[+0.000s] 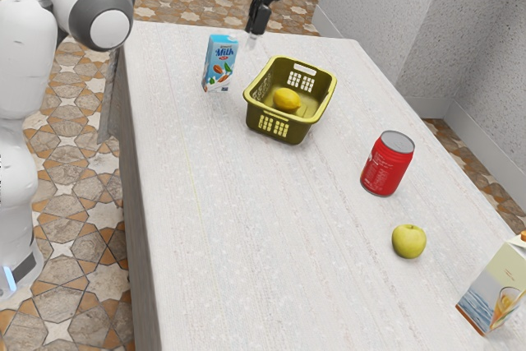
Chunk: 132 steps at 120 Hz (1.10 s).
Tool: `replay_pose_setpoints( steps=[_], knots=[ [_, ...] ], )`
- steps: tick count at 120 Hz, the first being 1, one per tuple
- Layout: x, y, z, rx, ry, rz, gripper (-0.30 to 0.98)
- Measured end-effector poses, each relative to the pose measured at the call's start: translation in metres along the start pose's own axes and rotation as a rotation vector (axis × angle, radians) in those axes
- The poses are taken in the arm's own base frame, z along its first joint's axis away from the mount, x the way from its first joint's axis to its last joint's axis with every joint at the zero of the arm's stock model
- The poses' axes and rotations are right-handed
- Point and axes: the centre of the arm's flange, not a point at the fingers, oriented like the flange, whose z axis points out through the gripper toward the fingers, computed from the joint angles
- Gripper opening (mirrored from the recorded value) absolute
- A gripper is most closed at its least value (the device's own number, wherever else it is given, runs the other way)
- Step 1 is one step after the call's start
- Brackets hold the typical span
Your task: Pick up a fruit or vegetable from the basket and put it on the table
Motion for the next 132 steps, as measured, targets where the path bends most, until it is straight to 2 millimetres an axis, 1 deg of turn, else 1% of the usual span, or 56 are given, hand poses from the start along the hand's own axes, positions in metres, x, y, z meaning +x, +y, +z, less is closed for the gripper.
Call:
replay_pose_setpoints(
  steps=[8, 13, 38, 40, 45, 49, 53, 58, 62, 66, 71, 80, 88, 94, 98, 101, 104, 114, 119, 126, 132],
  knots=[
    [-0.005, -0.014, -0.002, 0.002, 0.046, 0.036, 0.69],
    [-0.006, -0.019, -0.004, 0.004, 0.068, 0.061, 0.69],
    [-0.004, -0.024, -0.01, 0.026, 0.127, 0.189, 0.68],
    [-0.005, -0.023, -0.013, 0.031, 0.131, 0.196, 0.68],
    [-0.012, -0.017, -0.035, 0.069, 0.165, 0.215, 0.68],
    [-0.018, -0.006, -0.058, 0.119, 0.197, 0.238, 0.68],
    [-0.025, 0.012, -0.084, 0.168, 0.238, 0.269, 0.68],
    [-0.033, 0.037, -0.112, 0.216, 0.285, 0.317, 0.69],
    [-0.03, 0.062, -0.125, 0.242, 0.309, 0.378, 0.69],
    [-0.023, 0.085, -0.132, 0.257, 0.323, 0.443, 0.69],
    [-0.014, 0.105, -0.135, 0.267, 0.331, 0.508, 0.68],
    [0.003, 0.124, -0.128, 0.268, 0.322, 0.595, 0.68],
    [0.019, 0.145, -0.116, 0.26, 0.299, 0.675, 0.68],
    [0.034, 0.163, -0.103, 0.249, 0.272, 0.736, 0.68],
    [0.04, 0.169, -0.095, 0.243, 0.256, 0.763, 0.68],
    [0.04, 0.167, -0.092, 0.243, 0.249, 0.771, 0.68],
    [0.039, 0.161, -0.09, 0.244, 0.243, 0.768, 0.68],
    [0.029, 0.122, -0.083, 0.246, 0.223, 0.726, 0.68],
    [0.027, 0.105, -0.079, 0.248, 0.218, 0.711, 0.68],
    [0.033, 0.084, -0.069, 0.258, 0.219, 0.702, 0.68],
    [0.047, 0.068, -0.054, 0.259, 0.214, 0.705, 0.68]
  ],
)
